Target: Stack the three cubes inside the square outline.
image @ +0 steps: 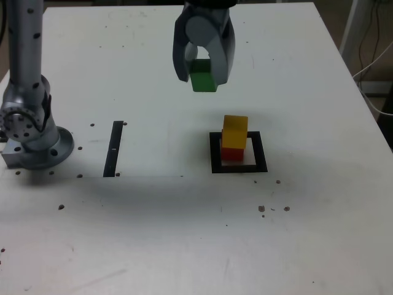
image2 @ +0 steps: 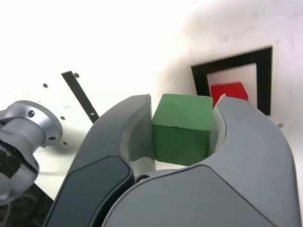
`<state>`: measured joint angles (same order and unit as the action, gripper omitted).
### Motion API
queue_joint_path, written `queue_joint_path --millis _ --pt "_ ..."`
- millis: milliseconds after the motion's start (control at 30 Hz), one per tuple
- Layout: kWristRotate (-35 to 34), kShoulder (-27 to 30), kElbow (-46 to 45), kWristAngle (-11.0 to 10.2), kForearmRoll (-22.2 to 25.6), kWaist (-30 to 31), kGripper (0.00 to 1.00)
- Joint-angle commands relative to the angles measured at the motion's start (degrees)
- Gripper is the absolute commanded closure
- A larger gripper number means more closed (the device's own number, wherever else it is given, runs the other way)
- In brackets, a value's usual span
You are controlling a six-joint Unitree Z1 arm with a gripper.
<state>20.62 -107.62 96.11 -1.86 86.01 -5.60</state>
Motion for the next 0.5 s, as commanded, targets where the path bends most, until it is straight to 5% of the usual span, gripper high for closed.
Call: queue_joint_path --millis 0,467 --pt "-0.63 -0.68 1.22 0.08 0.67 1.49 0.76" --pt "-5.08 -6.38 7.42 1.22 3.08 9.44 0.76"
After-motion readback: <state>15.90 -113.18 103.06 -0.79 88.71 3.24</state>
